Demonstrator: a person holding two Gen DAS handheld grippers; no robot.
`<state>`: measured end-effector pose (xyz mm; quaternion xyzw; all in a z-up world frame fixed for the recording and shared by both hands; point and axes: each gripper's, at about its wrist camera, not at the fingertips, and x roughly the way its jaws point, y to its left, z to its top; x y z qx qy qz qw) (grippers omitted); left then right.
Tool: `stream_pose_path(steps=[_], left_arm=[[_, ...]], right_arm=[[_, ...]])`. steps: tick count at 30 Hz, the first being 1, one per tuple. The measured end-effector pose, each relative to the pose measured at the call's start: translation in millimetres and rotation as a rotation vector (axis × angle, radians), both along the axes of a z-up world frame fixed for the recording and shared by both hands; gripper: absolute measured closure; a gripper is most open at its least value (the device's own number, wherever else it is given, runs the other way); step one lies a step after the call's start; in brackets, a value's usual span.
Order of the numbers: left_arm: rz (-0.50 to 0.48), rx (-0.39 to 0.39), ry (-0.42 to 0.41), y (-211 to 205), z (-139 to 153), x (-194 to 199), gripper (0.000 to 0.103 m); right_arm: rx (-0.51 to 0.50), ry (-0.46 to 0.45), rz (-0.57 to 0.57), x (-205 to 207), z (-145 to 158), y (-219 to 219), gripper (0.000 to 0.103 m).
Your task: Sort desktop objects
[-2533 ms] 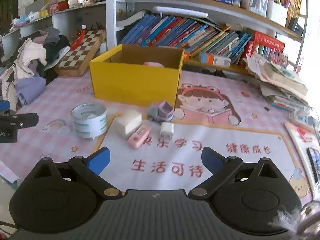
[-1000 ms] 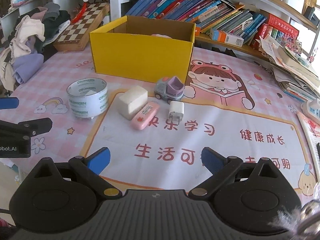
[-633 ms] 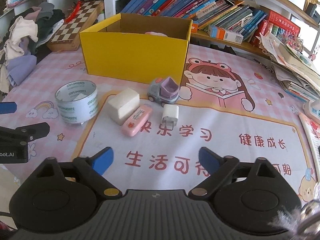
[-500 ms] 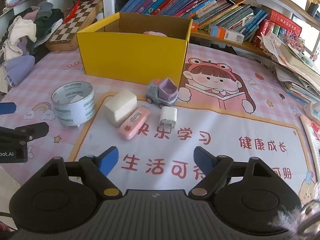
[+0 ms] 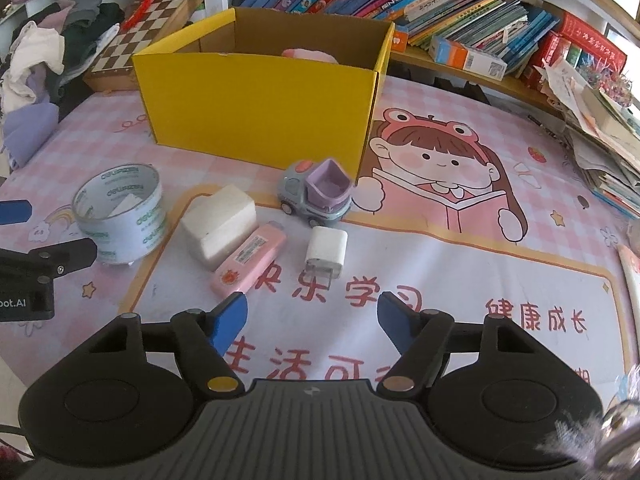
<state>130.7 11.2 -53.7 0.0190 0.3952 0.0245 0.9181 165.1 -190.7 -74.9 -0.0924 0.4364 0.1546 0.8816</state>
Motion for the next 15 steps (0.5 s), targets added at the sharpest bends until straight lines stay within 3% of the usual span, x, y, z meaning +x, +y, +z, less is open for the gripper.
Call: stream_pose_path(steps=[6, 15], left_arm=[[0.007, 0.007, 0.009, -1, -2, 11, 0.006], [0.006, 0.006, 0.018, -2, -5, 25, 0.006]], right_arm=[[0.002, 0.015, 0.006, 15, -3, 0, 0.04], [0.009, 0.043, 0.01, 37, -9, 0, 0.041]])
